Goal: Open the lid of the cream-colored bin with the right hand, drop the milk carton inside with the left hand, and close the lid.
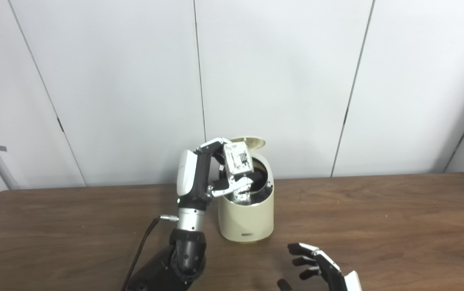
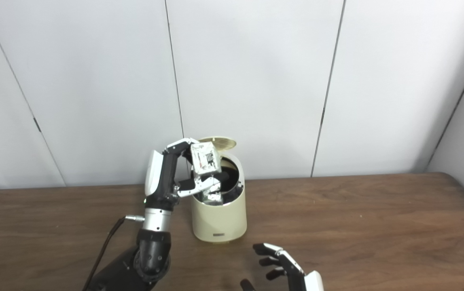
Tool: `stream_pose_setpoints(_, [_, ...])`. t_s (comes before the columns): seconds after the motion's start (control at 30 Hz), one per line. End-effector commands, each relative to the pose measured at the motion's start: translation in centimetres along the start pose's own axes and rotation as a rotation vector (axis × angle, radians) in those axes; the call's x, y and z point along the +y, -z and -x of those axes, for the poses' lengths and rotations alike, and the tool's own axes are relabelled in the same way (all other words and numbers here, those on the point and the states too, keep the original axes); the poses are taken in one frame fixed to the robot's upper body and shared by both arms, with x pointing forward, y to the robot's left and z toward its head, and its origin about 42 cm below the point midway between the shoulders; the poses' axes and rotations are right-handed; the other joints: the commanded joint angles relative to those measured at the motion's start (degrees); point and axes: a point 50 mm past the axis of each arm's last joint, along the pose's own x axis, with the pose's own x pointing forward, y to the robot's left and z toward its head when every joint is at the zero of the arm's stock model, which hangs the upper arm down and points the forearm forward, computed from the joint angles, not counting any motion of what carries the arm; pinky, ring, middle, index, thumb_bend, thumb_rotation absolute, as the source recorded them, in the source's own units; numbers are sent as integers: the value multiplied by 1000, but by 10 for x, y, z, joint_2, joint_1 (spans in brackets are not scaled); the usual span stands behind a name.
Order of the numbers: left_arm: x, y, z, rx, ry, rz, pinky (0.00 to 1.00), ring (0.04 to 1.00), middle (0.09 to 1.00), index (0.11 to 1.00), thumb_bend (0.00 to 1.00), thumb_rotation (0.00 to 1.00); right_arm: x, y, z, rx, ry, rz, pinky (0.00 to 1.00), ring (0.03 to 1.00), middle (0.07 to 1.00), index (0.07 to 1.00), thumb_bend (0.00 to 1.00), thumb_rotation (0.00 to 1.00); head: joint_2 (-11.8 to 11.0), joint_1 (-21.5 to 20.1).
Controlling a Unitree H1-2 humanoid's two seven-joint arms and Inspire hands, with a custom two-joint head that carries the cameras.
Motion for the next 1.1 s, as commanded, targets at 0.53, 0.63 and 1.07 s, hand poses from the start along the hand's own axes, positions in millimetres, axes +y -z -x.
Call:
stream_pose_setpoints(0.53, [-7, -20, -29, -80, 9, 35, 391, 461, 488, 462, 505, 0, 18, -15, 31, 45, 1, -26, 561, 675, 707, 686, 266, 25, 5, -23])
stream_pose_setpoints(0.63, [-7, -19, -29, -96, 25, 13, 386, 460, 487, 464, 505, 0, 20, -17, 33, 40, -7, -43, 565, 681, 707, 688, 267, 5, 7, -24])
stream_pose_setpoints(1.07, [-8, -15, -20, -114, 51, -16, 387, 460, 488, 465, 505, 0, 17, -22, 37, 53, -20, -58, 531, 662, 711, 701, 271, 30, 16, -25])
